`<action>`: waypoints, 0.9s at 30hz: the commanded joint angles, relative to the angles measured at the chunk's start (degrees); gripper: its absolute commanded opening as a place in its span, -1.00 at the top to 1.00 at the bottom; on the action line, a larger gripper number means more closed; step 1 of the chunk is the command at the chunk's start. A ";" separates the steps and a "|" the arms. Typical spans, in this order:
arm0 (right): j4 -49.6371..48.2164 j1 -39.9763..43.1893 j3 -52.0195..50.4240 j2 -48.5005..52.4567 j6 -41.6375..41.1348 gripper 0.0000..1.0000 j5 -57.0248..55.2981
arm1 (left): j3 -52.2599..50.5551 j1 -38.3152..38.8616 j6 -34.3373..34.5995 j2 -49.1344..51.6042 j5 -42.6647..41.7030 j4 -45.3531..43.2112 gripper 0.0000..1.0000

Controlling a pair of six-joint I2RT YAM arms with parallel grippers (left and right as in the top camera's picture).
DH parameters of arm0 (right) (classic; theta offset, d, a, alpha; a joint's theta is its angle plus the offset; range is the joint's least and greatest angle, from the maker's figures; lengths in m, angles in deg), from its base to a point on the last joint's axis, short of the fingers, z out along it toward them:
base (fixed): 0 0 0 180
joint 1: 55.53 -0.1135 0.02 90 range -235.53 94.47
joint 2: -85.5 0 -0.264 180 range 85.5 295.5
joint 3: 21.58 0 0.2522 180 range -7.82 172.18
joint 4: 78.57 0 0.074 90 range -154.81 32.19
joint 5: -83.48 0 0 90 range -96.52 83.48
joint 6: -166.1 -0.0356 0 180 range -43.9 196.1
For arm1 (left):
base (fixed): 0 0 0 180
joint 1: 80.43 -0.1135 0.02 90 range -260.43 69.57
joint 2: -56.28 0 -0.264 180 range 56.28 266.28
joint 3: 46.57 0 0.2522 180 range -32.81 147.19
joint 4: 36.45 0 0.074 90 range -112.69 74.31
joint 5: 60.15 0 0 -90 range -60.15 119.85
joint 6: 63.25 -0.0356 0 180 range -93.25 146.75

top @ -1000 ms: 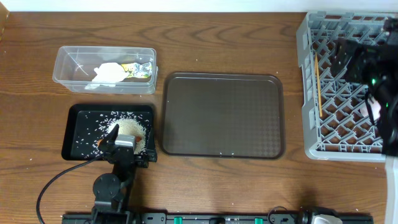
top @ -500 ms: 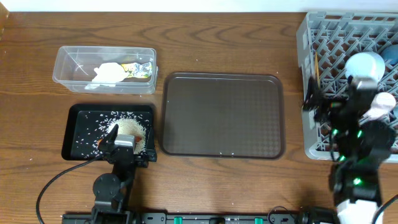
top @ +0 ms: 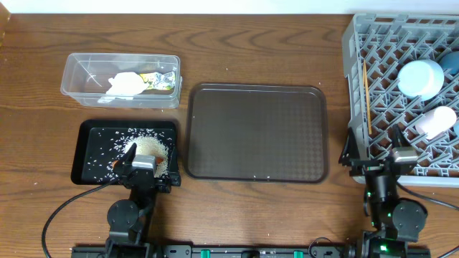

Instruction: Sort waste into correct bins and load items into the dishwasher rack

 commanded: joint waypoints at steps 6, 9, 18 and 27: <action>2.82 0.00 -1.90 -4.72 1.55 -0.98 -2.47 | -0.96 -0.24 0.26 -0.42 -0.39 1.92 -0.96; 6.91 0.00 -1.90 -6.47 3.32 -0.99 -2.47 | -0.96 -0.24 0.26 -0.39 -0.39 1.92 -0.96; 25.59 0.00 -1.90 -14.62 7.28 -0.98 -4.48 | -0.96 -0.24 0.26 -0.39 -0.39 1.92 -0.96; 29.07 0.00 -1.90 -17.90 7.23 -0.98 -6.58 | -0.96 -0.24 0.26 -0.39 -0.39 1.92 -0.96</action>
